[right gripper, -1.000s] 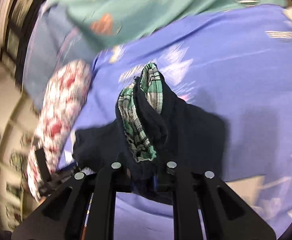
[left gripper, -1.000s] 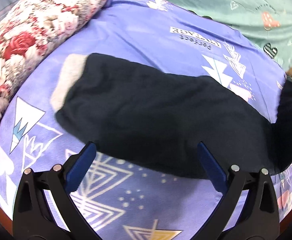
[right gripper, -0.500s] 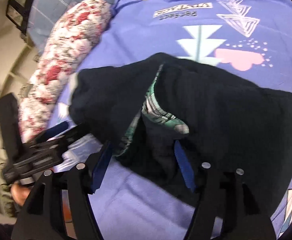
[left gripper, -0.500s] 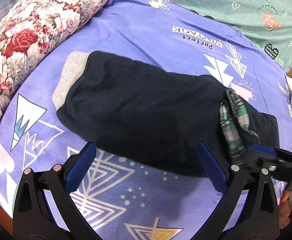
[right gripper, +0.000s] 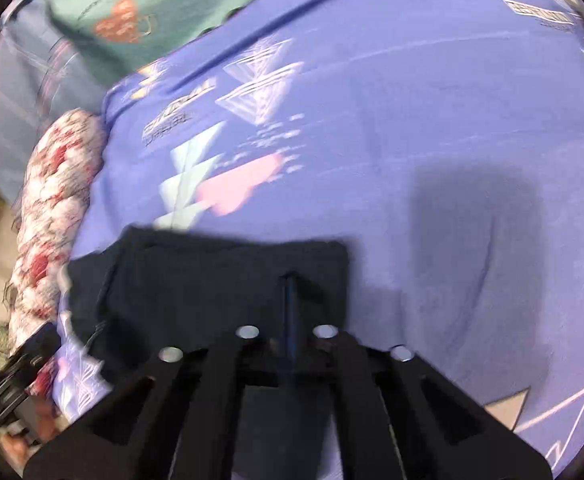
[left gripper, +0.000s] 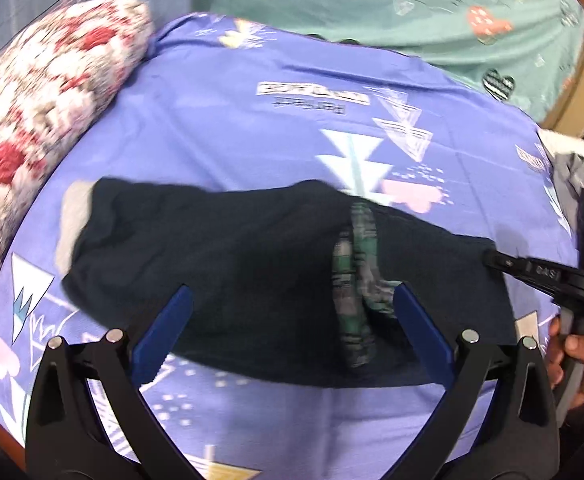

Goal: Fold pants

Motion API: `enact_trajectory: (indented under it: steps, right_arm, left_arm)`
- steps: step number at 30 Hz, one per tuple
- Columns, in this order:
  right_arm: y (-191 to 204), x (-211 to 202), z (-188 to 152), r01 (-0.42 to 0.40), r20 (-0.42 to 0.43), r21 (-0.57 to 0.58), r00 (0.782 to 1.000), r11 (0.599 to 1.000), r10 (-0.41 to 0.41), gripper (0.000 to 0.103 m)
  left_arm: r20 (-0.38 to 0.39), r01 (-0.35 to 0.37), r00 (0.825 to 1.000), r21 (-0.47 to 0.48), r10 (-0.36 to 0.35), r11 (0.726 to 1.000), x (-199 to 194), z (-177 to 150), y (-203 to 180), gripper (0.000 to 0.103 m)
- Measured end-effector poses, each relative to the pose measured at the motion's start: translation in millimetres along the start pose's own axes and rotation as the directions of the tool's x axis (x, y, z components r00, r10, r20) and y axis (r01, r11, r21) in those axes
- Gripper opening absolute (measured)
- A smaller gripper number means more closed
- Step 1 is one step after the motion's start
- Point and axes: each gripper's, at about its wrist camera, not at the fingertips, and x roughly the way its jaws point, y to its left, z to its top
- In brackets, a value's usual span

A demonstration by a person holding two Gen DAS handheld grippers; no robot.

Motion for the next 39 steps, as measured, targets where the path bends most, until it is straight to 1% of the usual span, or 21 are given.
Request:
enact_trajectory:
  steps: [1, 3, 6, 10, 12, 14, 16, 17, 18, 19, 21, 23, 26, 28, 30, 32, 34, 35, 37, 38, 39]
  right_arm:
    - [-2, -1, 0, -0.023, 0.002, 0.02, 1.0, 1.0, 0.023, 0.0]
    - [-1, -7, -2, -0.062, 0.008, 0.012, 0.998, 0.998, 0.062, 0.006]
    - [5, -19, -10, -0.118, -0.01, -0.033, 0.993, 0.993, 0.117, 0.006]
    - [12, -18, -36, -0.12, -0.101, -0.099, 0.989, 0.988, 0.11, 0.012]
    - [13, -17, -46, -0.086, -0.109, -0.132, 0.991, 0.987, 0.072, 0.013]
    - [6, -21, -54, -0.077, -0.105, -0.147, 0.992, 0.986, 0.062, 0.013]
    - [4, -26, -57, -0.079, -0.099, -0.152, 0.993, 0.985, 0.064, 0.014]
    - [5, -29, -58, -0.082, -0.094, -0.159, 0.993, 0.984, 0.067, 0.017]
    - [8, -32, -59, -0.085, -0.088, -0.175, 0.994, 0.981, 0.07, 0.019]
    - [12, -35, -62, -0.093, -0.088, -0.197, 0.993, 0.976, 0.077, 0.02]
    - [17, -35, -66, -0.108, -0.104, -0.221, 0.991, 0.969, 0.087, 0.02]
    - [17, -27, -70, -0.079, -0.116, -0.241, 0.992, 0.967, 0.052, 0.02]
    - [15, -20, -69, -0.08, -0.122, -0.223, 0.991, 0.971, 0.054, 0.02]
    - [18, -25, -68, -0.095, -0.126, -0.219, 0.99, 0.971, 0.069, 0.022]
    - [20, -30, -67, -0.127, -0.129, -0.226, 0.987, 0.966, 0.1, 0.028]
    - [20, -28, -69, -0.098, -0.121, -0.251, 0.99, 0.963, 0.07, 0.03]
    - [16, -23, -70, -0.108, -0.132, -0.221, 0.988, 0.969, 0.079, 0.03]
    - [16, -23, -70, -0.107, -0.132, -0.22, 0.988, 0.97, 0.079, 0.03]
    - [19, -27, -69, -0.118, -0.127, -0.218, 0.988, 0.969, 0.092, 0.036]
    - [19, -27, -69, -0.13, -0.128, -0.214, 0.986, 0.968, 0.104, 0.042]
    - [20, -28, -69, -0.139, -0.13, -0.214, 0.985, 0.967, 0.113, 0.044]
  left_arm:
    - [0.003, -0.001, 1.0, 0.019, 0.001, 1.0, 1, 1, -9, 0.101]
    - [0.002, -0.005, 1.0, 0.043, 0.005, 0.999, 3, 1, -21, 0.101]
    - [-0.005, -0.001, 1.0, 0.074, 0.001, 0.997, 8, 0, -35, 0.101]
    - [-0.053, -0.043, 0.997, 0.085, 0.048, 0.995, 26, -6, -37, 0.101]
    - [-0.086, -0.071, 0.993, 0.063, 0.076, 0.995, 35, -11, -29, 0.101]
    - [-0.114, -0.088, 0.989, 0.031, 0.091, 0.996, 41, -15, -18, 0.101]
    - [-0.157, -0.052, 0.987, -0.036, 0.046, 0.998, 46, -20, -3, 0.101]
    - [-0.169, -0.033, 0.985, -0.068, 0.021, 0.997, 47, -22, 3, 0.101]
    - [-0.176, -0.02, 0.984, -0.102, 0.001, 0.995, 47, -22, 10, 0.101]
    - [-0.174, -0.019, 0.985, -0.11, -0.001, 0.994, 46, -23, 12, 0.101]
    - [-0.17, -0.029, 0.985, -0.103, 0.011, 0.994, 47, -24, 13, 0.101]
    - [-0.178, -0.039, 0.984, -0.086, 0.023, 0.996, 53, -26, 12, 0.101]
    - [-0.202, -0.057, 0.979, -0.08, 0.04, 0.995, 65, -31, 12, 0.101]
    - [-0.195, -0.064, 0.98, -0.075, 0.048, 0.995, 60, -29, 11, 0.101]
    - [-0.175, -0.058, 0.983, -0.062, 0.046, 0.996, 54, -26, 10, 0.101]
    - [-0.172, -0.057, 0.984, -0.049, 0.047, 0.997, 56, -26, 12, 0.101]
    - [-0.206, -0.043, 0.978, -0.063, 0.029, 0.997, 68, -29, 14, 0.101]
    - [-0.205, -0.041, 0.978, -0.065, 0.027, 0.997, 69, -29, 15, 0.101]
    - [-0.197, -0.028, 0.98, -0.059, 0.016, 0.998, 62, -26, 14, 0.101]
    - [-0.19, -0.006, 0.982, -0.066, -0.007, 0.998, 57, -24, 16, 0.101]
    - [-0.183, 0.022, 0.982, -0.081, -0.037, 0.996, 52, -22, 21, 0.101]
